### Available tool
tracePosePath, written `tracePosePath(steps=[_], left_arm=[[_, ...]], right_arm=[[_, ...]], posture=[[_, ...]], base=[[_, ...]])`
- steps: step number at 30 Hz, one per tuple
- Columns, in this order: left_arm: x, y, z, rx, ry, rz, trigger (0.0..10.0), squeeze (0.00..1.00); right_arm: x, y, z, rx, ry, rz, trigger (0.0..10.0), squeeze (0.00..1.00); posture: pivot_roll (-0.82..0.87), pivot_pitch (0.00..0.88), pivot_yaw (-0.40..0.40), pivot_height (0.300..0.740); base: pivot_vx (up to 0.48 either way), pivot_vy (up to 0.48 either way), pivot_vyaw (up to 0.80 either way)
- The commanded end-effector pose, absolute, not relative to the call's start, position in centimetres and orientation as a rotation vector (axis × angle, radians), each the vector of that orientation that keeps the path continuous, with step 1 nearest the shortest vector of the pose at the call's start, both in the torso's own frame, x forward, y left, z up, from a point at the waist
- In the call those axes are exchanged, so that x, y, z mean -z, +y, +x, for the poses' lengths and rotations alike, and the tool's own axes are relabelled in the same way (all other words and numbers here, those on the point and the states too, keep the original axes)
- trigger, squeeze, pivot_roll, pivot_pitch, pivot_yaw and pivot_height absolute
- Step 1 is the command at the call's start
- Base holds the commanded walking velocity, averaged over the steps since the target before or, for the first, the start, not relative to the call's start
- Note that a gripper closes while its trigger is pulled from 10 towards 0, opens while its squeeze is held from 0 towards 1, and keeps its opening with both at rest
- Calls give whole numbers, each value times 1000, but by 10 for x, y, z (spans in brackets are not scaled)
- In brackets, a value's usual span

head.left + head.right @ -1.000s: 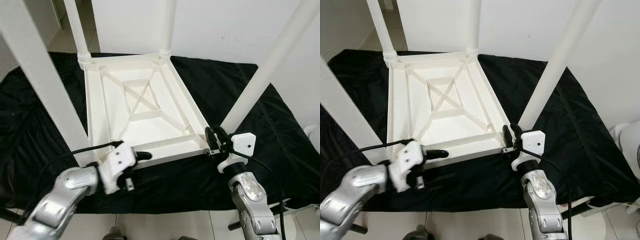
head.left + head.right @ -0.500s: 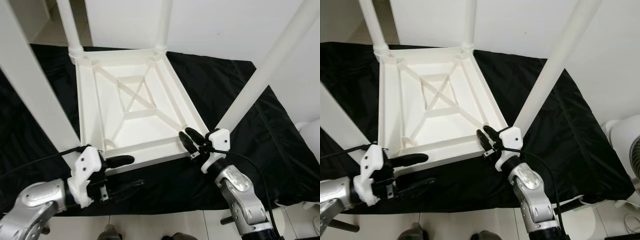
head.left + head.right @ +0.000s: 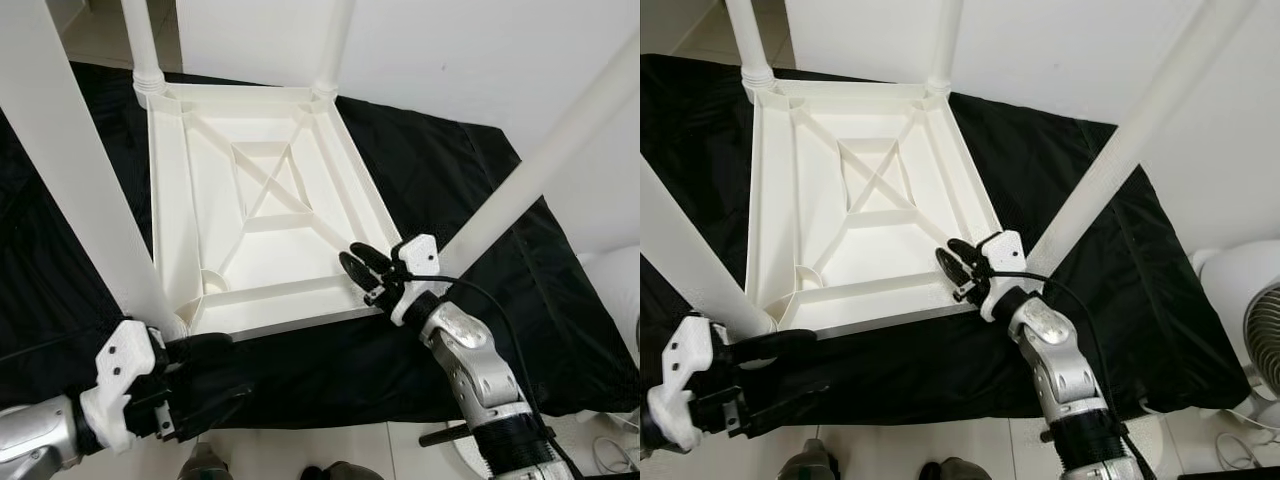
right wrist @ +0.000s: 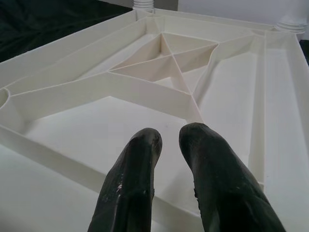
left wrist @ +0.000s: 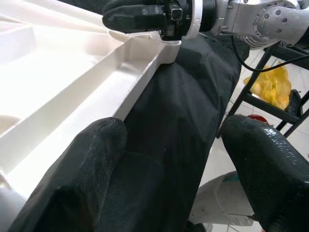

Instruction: Building children table

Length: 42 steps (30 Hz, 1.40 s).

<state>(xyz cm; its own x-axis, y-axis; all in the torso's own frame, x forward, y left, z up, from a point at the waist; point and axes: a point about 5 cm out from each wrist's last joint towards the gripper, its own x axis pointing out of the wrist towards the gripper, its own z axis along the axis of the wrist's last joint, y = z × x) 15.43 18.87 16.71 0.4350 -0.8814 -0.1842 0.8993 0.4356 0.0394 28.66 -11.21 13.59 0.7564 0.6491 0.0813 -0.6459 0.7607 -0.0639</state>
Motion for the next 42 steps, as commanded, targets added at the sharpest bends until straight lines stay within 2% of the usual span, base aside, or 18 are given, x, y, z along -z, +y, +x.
tracePosePath(steps=[1,6,17,21,24,29,34,36,37,38,39,40,42], left_arm=[[-170,191,149,1136,162,159,10000,0],[-180,198,141,1103,165,180,10000,0],[-201,187,118,1128,170,231,10000,0],[-196,181,104,1158,240,287,10000,0],[-196,181,104,1158,240,287,10000,0],[-199,209,107,1027,323,404,10000,0],[-205,231,117,912,335,438,10000,0],[-212,257,135,758,300,509,10000,0],[-212,257,135,758,300,509,10000,0],[-215,271,149,643,256,546,10000,0],[-215,271,149,643,256,546,10000,0],[-218,280,159,565,219,572,10000,0],[-218,280,159,565,219,572,10000,0]], right_arm=[[-135,-117,291,-706,-94,-30,10000,0],[-133,-113,297,-746,-80,-34,10000,0],[-120,-96,292,-1007,4,-54,10000,0],[-117,-97,295,-1046,19,-83,10000,0],[-117,-97,295,-1046,19,-83,10000,0],[-118,-93,302,-1074,15,-79,10000,0],[-118,-91,304,-1085,12,-81,10000,0],[-119,-89,305,-1085,6,-78,10000,0],[-119,-89,305,-1085,6,-78,10000,0],[-118,-89,305,-1078,1,-77,10000,0],[-118,-89,305,-1078,1,-77,10000,0],[-118,-89,305,-1071,-3,-74,10000,0],[-118,-89,305,-1071,-3,-74,10000,0]], posture=[[270,80,-177,740],[323,88,-194,740],[404,116,-222,740],[423,122,-233,740],[423,122,-233,740],[454,126,-247,740],[460,126,-249,740],[456,122,-240,740],[456,122,-240,740],[450,118,-234,740],[450,118,-234,740],[446,116,-230,740],[446,116,-230,740]], base=[[0,0,0],[0,0,0],[0,0,0],[0,0,0],[0,0,0],[0,0,0],[0,0,0],[0,0,0],[0,0,0],[0,0,0],[0,0,0],[0,0,0],[0,0,0]])
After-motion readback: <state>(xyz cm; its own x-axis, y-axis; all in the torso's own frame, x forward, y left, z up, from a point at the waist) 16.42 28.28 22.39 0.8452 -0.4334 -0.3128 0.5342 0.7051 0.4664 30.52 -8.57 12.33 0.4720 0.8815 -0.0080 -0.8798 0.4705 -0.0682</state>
